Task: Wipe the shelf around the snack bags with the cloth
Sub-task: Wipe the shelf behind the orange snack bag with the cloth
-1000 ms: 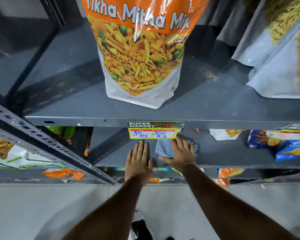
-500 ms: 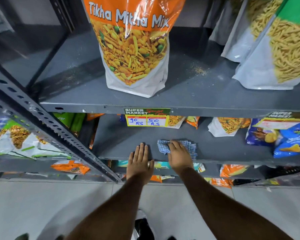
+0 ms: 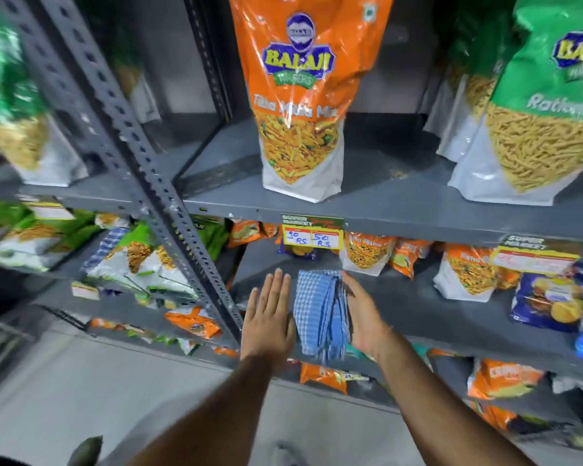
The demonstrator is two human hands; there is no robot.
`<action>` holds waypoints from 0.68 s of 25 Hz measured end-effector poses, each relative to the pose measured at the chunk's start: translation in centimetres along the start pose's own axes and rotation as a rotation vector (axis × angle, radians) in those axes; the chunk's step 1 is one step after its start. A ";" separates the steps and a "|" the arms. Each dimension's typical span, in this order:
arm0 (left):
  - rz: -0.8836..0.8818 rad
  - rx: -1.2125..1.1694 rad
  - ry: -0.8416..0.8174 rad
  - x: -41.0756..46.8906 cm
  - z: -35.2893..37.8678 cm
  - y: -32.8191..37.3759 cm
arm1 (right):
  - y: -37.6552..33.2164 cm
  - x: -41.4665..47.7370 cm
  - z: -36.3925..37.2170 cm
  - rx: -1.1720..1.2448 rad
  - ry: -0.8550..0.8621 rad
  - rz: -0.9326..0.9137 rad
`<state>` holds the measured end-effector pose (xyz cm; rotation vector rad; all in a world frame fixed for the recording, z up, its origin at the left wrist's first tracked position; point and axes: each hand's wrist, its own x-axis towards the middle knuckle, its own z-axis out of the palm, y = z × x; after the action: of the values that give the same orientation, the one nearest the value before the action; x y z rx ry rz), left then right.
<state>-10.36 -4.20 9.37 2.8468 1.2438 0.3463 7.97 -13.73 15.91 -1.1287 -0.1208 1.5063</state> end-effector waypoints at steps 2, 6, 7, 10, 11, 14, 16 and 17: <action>-0.032 -0.028 0.127 -0.4 -2.8 -1.4 | -0.1 -1.8 3.6 -0.125 -0.058 -0.052; -0.049 -0.016 0.312 1.6 -7.9 -4.9 | -2.3 -5.7 10.6 -0.317 -0.125 -0.258; -0.037 -0.004 0.358 2.5 -9.3 -5.6 | -3.7 -7.1 12.6 -0.351 -0.162 -0.310; -0.024 -0.051 0.540 6.2 -13.8 -7.0 | -7.7 -9.4 17.9 -0.467 -0.182 -0.529; -0.055 -0.080 0.611 7.5 -15.5 -7.5 | -9.0 -9.5 19.8 -0.483 -0.144 -0.624; -0.103 -0.143 0.734 10.8 -19.9 -9.1 | -12.2 -8.5 24.3 -0.505 0.056 -0.926; -0.057 -0.135 0.772 12.7 -21.3 -10.0 | -13.8 -7.0 27.0 -0.578 0.162 -1.030; -0.021 -0.118 0.774 13.4 -21.6 -10.1 | -14.2 -6.4 27.5 -0.609 0.190 -1.041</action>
<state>-13.34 10.80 32.00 2.6519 1.2451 1.5623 -1.87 -0.76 43.06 -1.3493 -0.9307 0.4168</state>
